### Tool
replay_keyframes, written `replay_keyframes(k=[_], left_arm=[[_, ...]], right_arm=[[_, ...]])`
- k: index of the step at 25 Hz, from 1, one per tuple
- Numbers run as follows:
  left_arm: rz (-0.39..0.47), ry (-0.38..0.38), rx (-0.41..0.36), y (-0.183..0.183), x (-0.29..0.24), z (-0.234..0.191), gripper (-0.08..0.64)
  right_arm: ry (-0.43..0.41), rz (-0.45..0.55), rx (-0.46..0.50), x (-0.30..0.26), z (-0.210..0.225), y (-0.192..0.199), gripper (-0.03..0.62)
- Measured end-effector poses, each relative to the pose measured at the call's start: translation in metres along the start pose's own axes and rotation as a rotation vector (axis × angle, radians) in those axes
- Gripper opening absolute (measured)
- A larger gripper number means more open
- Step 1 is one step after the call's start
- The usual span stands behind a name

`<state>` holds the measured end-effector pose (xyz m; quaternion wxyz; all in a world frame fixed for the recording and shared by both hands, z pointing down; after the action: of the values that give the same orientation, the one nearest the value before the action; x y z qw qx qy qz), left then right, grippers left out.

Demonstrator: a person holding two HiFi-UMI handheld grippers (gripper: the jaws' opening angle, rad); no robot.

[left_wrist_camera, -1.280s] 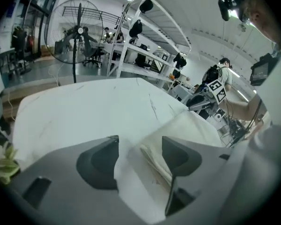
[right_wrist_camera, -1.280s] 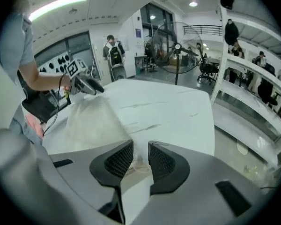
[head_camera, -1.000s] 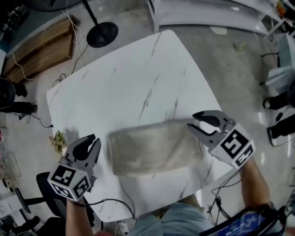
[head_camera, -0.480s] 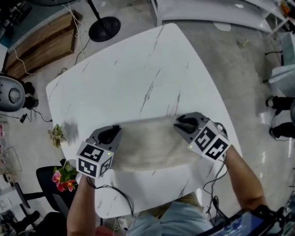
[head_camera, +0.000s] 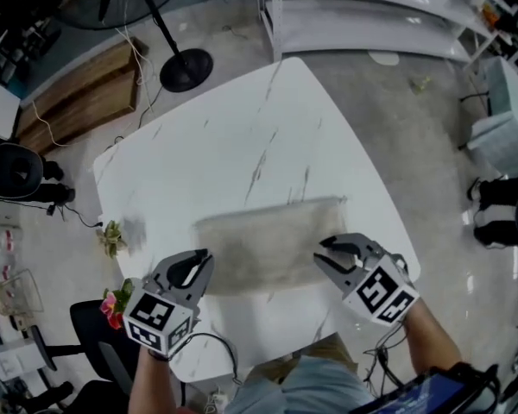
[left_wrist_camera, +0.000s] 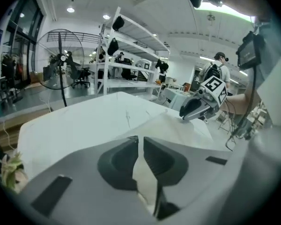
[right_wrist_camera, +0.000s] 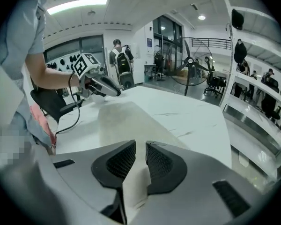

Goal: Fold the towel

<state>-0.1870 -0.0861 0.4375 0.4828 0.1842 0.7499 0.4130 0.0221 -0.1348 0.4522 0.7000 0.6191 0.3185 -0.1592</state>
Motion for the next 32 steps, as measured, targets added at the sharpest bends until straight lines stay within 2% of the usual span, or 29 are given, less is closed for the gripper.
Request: replay_keyframes(k=[2,6,9,11,13,17,22,25,27,30,32], left_arm=[[-0.061,0.033,-0.001,0.034,-0.002,0.017,0.040],[-0.136,0.019,0.020,0.088,-0.012,0.020,0.040],[-0.119,0.004,0.040,0.087,-0.016,0.016,0.038],[-0.092,-0.010,0.043,0.078,-0.012,0.015,0.038],[-0.059,-0.021,0.036,0.065,-0.004,0.016,0.038],[-0.006,-0.026,0.043,0.052,0.011,0.022,0.038],[0.034,-0.018,0.055,0.050,0.022,0.035,0.039],[0.038,-0.006,0.055,0.052,0.026,0.045,0.040],[0.044,0.000,0.056,0.052,0.028,0.049,0.040],[0.050,0.001,0.059,0.052,0.030,0.054,0.040],[0.056,-0.005,0.063,0.051,0.033,0.055,0.040]], right_arm=[[-0.003,-0.026,-0.012,-0.004,-0.019,0.022,0.083],[0.034,-0.114,0.016,-0.014,-0.027,0.058,0.083],[0.060,-0.118,0.031,-0.020,-0.028,0.063,0.075],[0.082,-0.082,-0.020,-0.012,-0.025,0.054,0.096],[0.117,-0.008,-0.149,0.008,-0.015,0.042,0.114],[0.162,0.075,-0.415,0.044,0.012,0.044,0.211],[0.103,0.081,-0.763,0.044,0.014,0.078,0.331],[0.061,0.045,-0.919,0.032,0.005,0.098,0.386],[0.042,0.049,-0.998,0.026,0.004,0.101,0.380],[-0.021,0.121,-1.161,0.019,0.008,0.092,0.378],[-0.053,0.134,-1.268,0.014,0.010,0.091,0.343]])
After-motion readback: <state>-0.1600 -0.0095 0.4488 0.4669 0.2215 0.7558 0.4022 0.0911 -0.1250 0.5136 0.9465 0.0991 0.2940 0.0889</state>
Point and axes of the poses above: the fingertips, and each gripper's own axes: x backward along the fingers, z to its right, y out of its underside, the point moved 2 cm from there along x, backward along the fingers, and after that the axes turned 5 degrees about z, right-handed, at the moved point
